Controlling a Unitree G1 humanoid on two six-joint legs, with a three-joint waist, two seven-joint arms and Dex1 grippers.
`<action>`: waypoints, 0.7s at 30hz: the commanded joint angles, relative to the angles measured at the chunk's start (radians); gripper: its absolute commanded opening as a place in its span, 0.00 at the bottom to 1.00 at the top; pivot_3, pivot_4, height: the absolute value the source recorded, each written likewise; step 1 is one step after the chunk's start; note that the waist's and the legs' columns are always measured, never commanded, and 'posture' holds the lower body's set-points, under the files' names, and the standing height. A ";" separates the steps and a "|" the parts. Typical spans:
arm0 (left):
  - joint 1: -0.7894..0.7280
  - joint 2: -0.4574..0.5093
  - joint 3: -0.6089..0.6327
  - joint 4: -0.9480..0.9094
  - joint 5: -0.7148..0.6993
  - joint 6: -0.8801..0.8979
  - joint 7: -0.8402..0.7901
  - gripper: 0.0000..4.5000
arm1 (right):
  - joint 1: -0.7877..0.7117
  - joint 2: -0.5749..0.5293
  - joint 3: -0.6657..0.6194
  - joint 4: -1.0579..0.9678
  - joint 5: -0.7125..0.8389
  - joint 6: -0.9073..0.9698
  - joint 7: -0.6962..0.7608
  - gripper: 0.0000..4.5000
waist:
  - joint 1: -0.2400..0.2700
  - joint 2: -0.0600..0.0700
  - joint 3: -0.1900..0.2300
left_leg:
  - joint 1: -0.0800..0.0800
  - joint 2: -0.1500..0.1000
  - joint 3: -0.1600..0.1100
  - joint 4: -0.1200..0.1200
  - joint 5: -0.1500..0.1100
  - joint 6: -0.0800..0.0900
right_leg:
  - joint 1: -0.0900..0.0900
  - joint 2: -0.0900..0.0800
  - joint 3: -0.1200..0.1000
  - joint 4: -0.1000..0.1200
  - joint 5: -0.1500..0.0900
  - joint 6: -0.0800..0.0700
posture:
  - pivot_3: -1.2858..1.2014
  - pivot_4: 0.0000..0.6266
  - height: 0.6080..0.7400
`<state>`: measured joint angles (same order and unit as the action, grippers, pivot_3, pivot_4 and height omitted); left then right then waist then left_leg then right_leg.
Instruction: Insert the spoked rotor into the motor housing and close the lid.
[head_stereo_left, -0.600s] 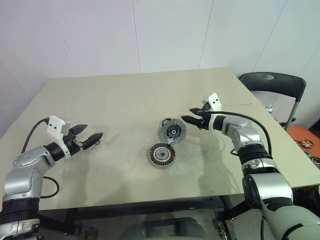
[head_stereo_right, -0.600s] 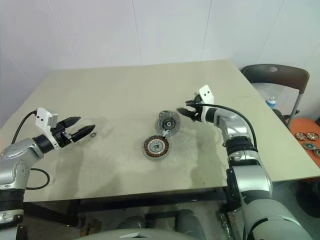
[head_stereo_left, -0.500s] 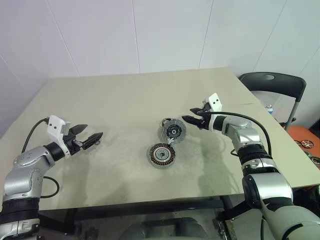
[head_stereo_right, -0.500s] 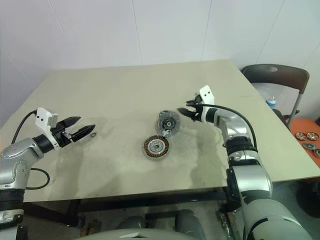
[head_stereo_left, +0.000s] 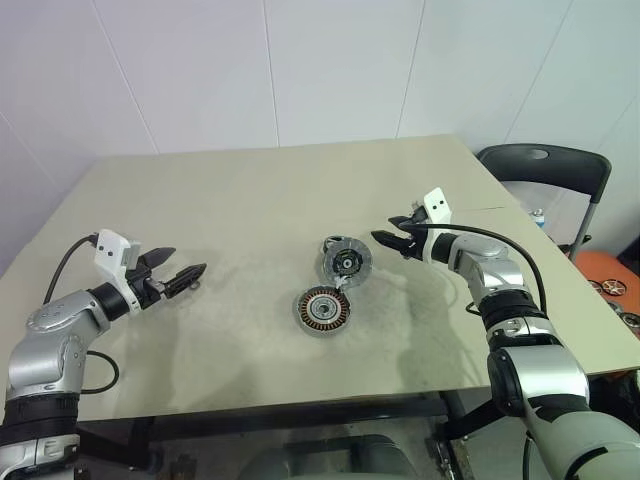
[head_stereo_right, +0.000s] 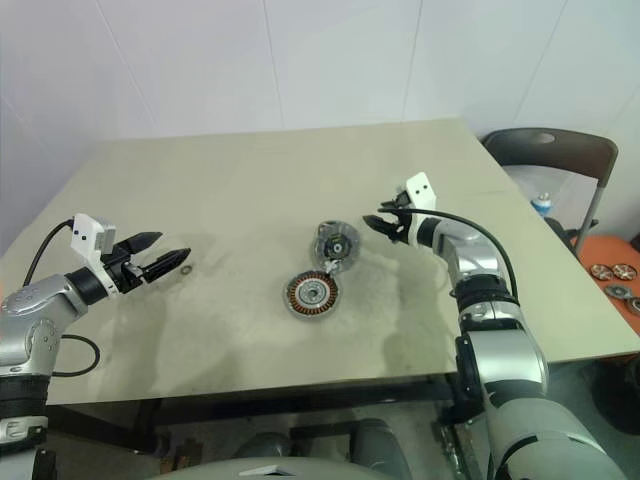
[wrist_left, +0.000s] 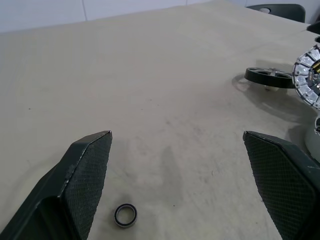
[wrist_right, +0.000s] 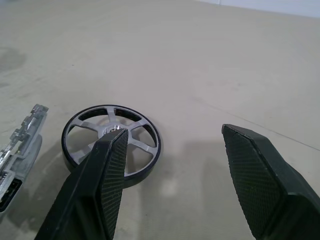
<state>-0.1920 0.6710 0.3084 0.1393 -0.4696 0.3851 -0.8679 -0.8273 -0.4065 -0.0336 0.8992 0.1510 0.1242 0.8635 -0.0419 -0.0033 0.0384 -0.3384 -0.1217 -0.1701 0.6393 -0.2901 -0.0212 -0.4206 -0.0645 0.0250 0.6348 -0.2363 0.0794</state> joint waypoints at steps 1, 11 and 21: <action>-0.017 0.023 0.021 -0.004 -0.006 -0.008 -0.005 0.99 | -0.032 0.001 -0.015 -0.025 0.010 -0.011 0.006 0.70 | 0.000 0.000 0.000 | 0.000 0.000 0.000 0.000 0.000 0.000 | 0.000 0.000 0.000 0.000 0.000 0.000 | 0.52 0.00 1.00; 0.120 -0.132 0.074 -0.064 0.065 -0.107 0.261 0.99 | -0.012 0.027 0.006 -0.042 -0.006 -0.018 0.009 0.70 | 0.001 0.000 -0.001 | 0.000 0.000 0.001 0.000 0.000 0.000 | -0.001 0.000 0.001 0.000 0.000 0.000 | 0.52 0.00 1.00; 0.186 -0.237 0.033 -0.093 0.094 -0.199 0.307 0.99 | -0.039 0.051 0.020 -0.021 -0.016 -0.020 0.014 0.70 | 0.020 -0.001 -0.001 | 0.000 0.001 0.002 0.004 -0.001 0.001 | 0.001 0.001 0.001 0.000 0.003 0.000 | 0.52 0.00 1.00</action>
<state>0.0011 0.4299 0.3318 0.0646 -0.3782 0.2137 -0.5622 -0.8253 -0.3620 -0.0084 0.8975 0.1326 0.1225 0.8755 -0.0216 -0.0042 0.0373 -0.3385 -0.1211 -0.1675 0.6438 -0.2908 -0.0201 -0.4196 -0.0635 0.0266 0.6350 -0.2334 0.0794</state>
